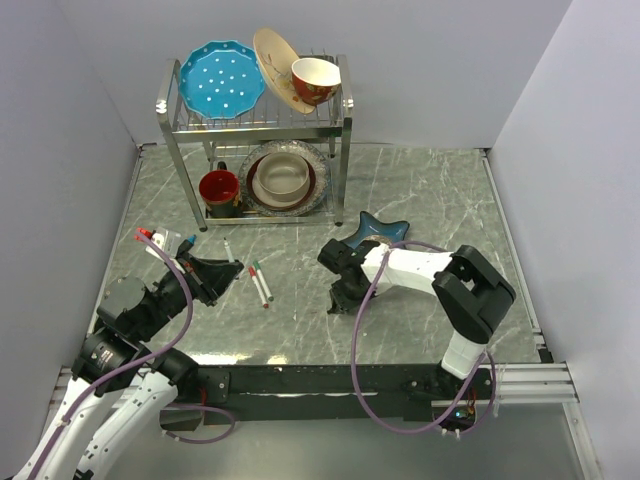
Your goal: Insert the pens into the pen caps
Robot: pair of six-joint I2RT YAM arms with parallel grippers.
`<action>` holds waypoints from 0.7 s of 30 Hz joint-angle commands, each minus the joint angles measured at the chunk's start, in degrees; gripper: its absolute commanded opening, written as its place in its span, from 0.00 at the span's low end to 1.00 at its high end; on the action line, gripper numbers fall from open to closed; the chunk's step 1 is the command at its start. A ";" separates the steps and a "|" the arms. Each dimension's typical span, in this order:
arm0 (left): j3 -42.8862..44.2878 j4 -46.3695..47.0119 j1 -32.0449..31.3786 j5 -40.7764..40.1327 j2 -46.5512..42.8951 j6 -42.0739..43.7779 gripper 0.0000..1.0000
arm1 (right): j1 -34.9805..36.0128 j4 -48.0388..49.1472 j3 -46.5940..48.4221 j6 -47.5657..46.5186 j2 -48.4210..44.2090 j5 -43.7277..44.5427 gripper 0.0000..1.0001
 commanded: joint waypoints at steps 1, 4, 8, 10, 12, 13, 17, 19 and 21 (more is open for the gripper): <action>-0.05 2.02 0.08 1.56 0.46 0.98 0.01 | 0.55 -7.38 5.50 -8.24 -0.01 8.93 0.00; 0.03 2.46 0.08 3.93 2.04 0.90 0.01 | 2.13 -13.10 11.22 -13.17 -3.33 15.25 0.00; -0.14 3.60 0.08 8.32 5.20 0.37 0.01 | 3.01 -9.02 11.07 -23.50 -12.56 20.63 0.00; -0.14 4.38 0.08 11.99 7.39 0.11 0.01 | 3.01 1.04 7.66 -29.85 -20.29 21.86 0.00; -0.41 4.92 0.08 14.38 8.98 -0.07 0.01 | 3.01 10.99 4.40 -45.29 -28.70 20.90 0.00; -0.58 5.18 0.08 16.48 10.47 -0.07 0.01 | 3.01 21.92 0.47 -50.83 -31.54 19.59 0.00; -0.50 6.93 0.08 20.45 14.43 0.28 0.01 | 2.84 44.59 -9.31 -72.55 -43.41 5.21 0.00; -0.32 7.73 0.08 22.29 17.14 0.54 0.01 | 2.57 48.82 -8.72 -76.00 -45.36 2.01 0.00; -0.06 8.96 0.08 25.63 18.74 0.81 0.01 | 2.57 48.67 -6.17 -80.58 -43.97 -3.50 0.00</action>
